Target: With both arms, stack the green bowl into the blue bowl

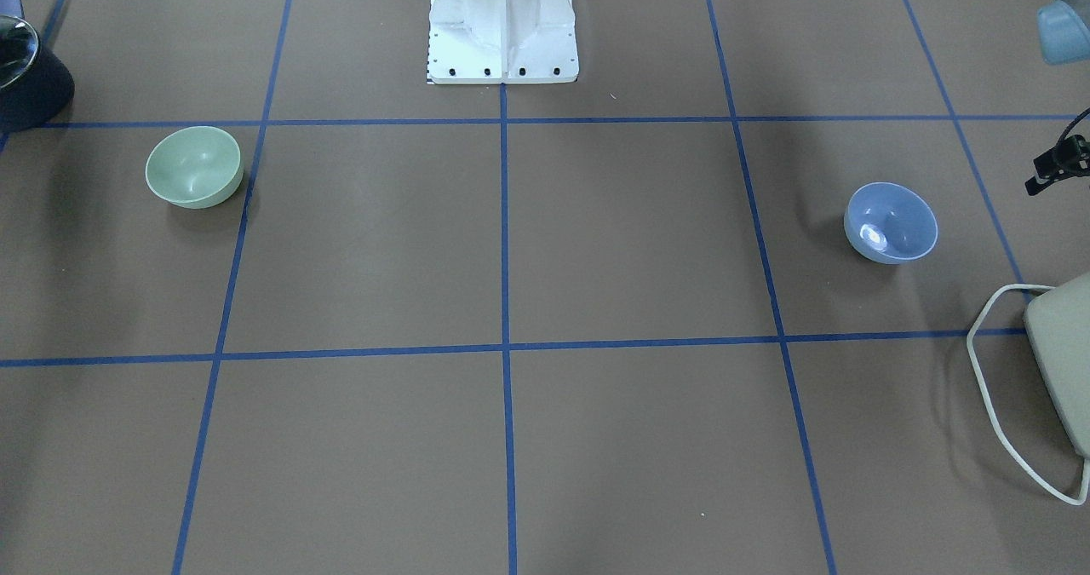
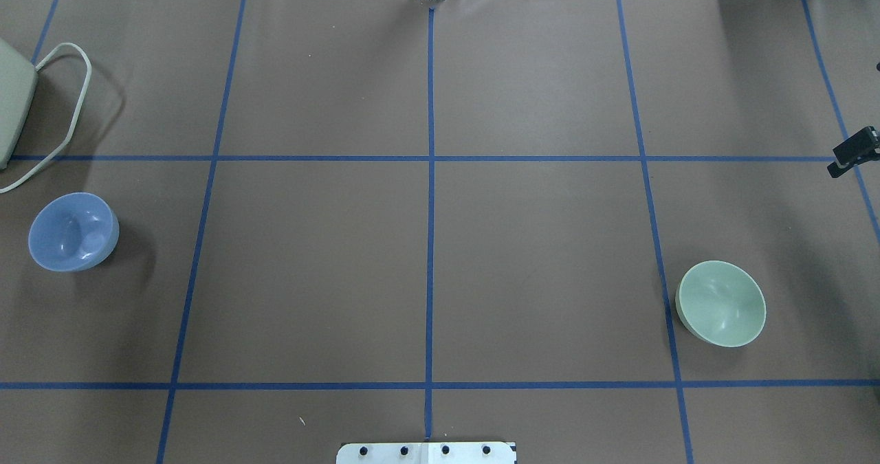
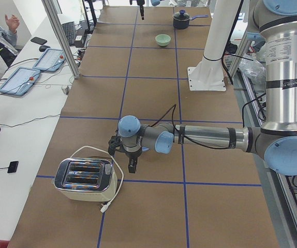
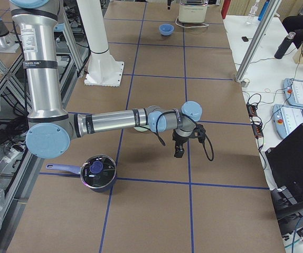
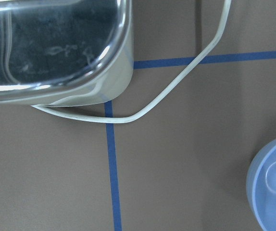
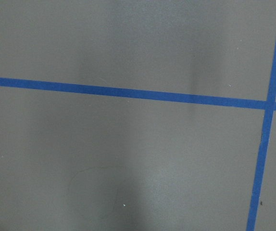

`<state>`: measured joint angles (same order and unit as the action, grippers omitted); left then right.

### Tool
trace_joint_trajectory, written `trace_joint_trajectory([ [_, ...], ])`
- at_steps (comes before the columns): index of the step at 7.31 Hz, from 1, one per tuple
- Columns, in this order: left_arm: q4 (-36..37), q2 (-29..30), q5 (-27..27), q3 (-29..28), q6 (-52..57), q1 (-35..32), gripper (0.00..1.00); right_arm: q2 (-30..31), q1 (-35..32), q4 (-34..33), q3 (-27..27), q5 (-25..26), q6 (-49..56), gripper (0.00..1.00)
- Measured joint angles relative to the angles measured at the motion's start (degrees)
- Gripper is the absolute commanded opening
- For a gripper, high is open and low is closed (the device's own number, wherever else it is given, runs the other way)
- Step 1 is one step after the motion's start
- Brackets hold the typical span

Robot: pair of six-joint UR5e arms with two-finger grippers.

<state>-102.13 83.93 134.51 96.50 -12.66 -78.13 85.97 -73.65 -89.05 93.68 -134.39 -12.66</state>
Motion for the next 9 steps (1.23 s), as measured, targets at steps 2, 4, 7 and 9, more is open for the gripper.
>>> trace_joint_trajectory([
  [2,0.0,0.0,0.0,-0.1,0.0,0.0,1.0,-0.6,0.0,0.0,0.0,-0.2,0.0,1.0],
  [4,0.0,0.1,0.0,0.0,0.0,0.0,1.0,-1.2,0.0,0.2,-0.1,-0.4,0.0,1.0],
  [7,0.0,1.0,0.2,0.5,-2.3,0.2,1.0,-1.7,0.1,4.9,-0.4,-0.5,0.3,1.0],
  [9,-1.0,1.7,0.4,0.9,-6.1,0.4,1.0,-1.8,0.2,6.0,0.1,-0.5,0.1,1.0],
])
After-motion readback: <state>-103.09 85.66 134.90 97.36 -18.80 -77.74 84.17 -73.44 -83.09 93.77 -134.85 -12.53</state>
